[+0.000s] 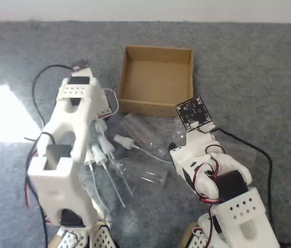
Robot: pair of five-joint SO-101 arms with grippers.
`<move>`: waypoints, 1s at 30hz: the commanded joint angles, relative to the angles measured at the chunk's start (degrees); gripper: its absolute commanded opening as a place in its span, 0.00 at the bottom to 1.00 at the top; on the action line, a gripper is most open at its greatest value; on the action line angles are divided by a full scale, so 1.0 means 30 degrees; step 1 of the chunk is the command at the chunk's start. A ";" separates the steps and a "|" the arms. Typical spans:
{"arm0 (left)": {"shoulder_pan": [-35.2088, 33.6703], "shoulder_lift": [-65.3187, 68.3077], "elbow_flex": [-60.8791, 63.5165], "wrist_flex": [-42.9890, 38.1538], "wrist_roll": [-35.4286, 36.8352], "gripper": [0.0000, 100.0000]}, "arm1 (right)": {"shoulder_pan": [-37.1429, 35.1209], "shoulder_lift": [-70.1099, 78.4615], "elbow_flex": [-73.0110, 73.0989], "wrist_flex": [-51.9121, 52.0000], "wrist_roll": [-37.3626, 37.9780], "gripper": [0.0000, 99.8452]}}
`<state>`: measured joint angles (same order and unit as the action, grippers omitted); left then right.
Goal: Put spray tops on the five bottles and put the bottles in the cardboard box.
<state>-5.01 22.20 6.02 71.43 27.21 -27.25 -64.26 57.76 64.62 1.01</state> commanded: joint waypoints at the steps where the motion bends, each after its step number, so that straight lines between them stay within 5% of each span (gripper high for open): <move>1: -0.0322 -0.3722 0.0396 0.0147 0.0088 0.01 | 0.0132 -0.0571 -0.0322 -0.0337 -0.0234 0.14; 17: -0.1495 -0.8557 0.1216 0.0147 0.0059 0.01 | 0.0103 -0.0630 -0.0322 -0.0337 -0.0234 0.14; 30: -0.1495 -1.5092 0.6081 -0.2930 0.0000 0.01 | 0.0073 -0.0630 -0.0322 -0.0337 -0.0088 0.14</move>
<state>-9.58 -15.87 22.64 66.33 27.12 -27.25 -64.26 57.76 64.62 1.01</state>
